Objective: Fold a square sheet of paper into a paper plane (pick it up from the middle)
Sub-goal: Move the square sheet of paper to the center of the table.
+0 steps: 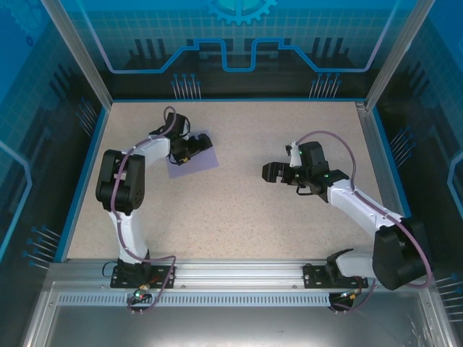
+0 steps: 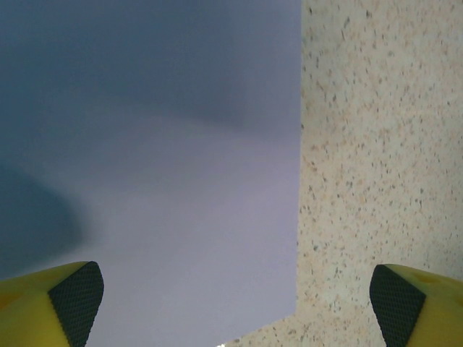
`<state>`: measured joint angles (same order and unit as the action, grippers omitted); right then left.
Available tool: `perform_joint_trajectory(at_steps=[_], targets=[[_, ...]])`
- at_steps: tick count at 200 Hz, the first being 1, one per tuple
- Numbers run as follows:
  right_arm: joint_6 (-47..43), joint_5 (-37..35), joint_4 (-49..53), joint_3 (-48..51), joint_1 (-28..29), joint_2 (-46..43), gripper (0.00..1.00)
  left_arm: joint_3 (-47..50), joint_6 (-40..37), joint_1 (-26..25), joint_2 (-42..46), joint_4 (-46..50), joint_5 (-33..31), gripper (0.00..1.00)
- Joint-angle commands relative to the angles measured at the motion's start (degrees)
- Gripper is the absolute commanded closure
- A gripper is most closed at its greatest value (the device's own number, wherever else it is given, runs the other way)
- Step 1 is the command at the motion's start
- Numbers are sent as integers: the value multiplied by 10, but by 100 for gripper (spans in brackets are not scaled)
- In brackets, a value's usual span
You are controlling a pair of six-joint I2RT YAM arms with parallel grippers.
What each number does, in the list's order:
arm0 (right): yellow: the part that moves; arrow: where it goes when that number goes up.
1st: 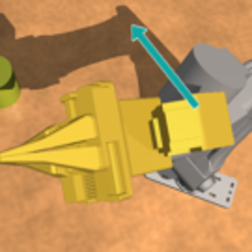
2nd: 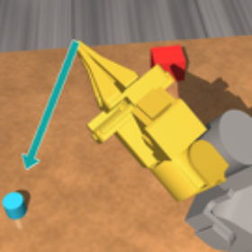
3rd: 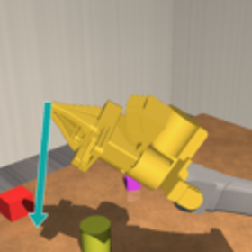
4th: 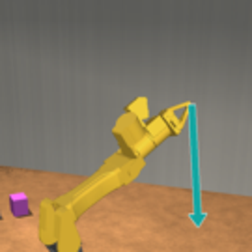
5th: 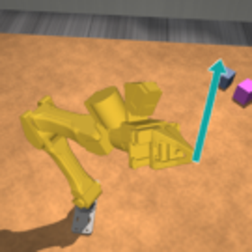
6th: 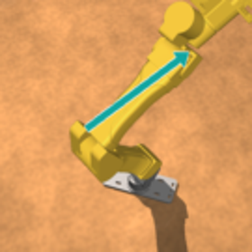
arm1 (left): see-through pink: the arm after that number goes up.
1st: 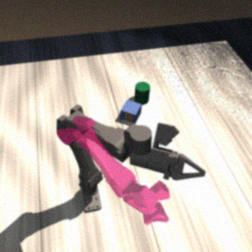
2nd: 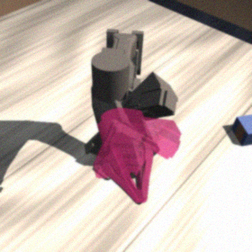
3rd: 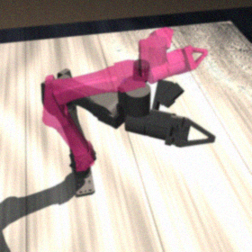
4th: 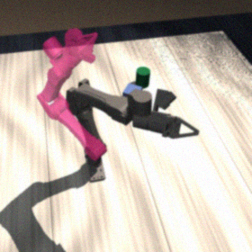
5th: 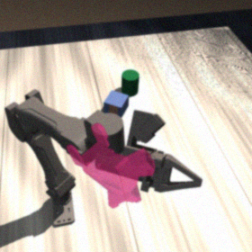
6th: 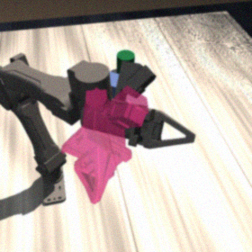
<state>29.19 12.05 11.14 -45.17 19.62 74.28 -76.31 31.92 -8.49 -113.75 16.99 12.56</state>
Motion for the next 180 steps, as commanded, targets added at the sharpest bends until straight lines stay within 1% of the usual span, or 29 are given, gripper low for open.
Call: perform_joint_trajectory(at_steps=[1, 39, 58, 105, 123, 138, 152, 166, 180], targets=[[-1, -16, 11, 6, 7, 2, 1, 39, 25, -13, -5, -5, 37, 1], [-7, -38, 37, 7, 8, -4, 1, 100, 49, -45, 1, -44, 59, 1], [-7, -54, 46, 8, 7, -10, 1, 125, 63, -72, 4, -68, 67, 1], [7, -86, 59, 26, 5, -45, 1, 151, 99, -142, -2, -102, 87, 1], [13, -90, 60, 34, 0, -58, 1, 162, 124, -171, -2, -131, 106, 1], [16, -80, 67, 32, -4, -60, 1, 175, 150, -193, 10, -164, 117, 1], [15, -66, 68, 27, -4, -57, 1, 176, 161, -209, 32, -172, 121, 1], [16, -35, 57, 20, -4, -47, 1, 182, 165, -213, 71, -168, 104, 1], [21, -5, 46, 4, -1, -24, 1, 192, 167, -205, 116, -153, 73, 1]])
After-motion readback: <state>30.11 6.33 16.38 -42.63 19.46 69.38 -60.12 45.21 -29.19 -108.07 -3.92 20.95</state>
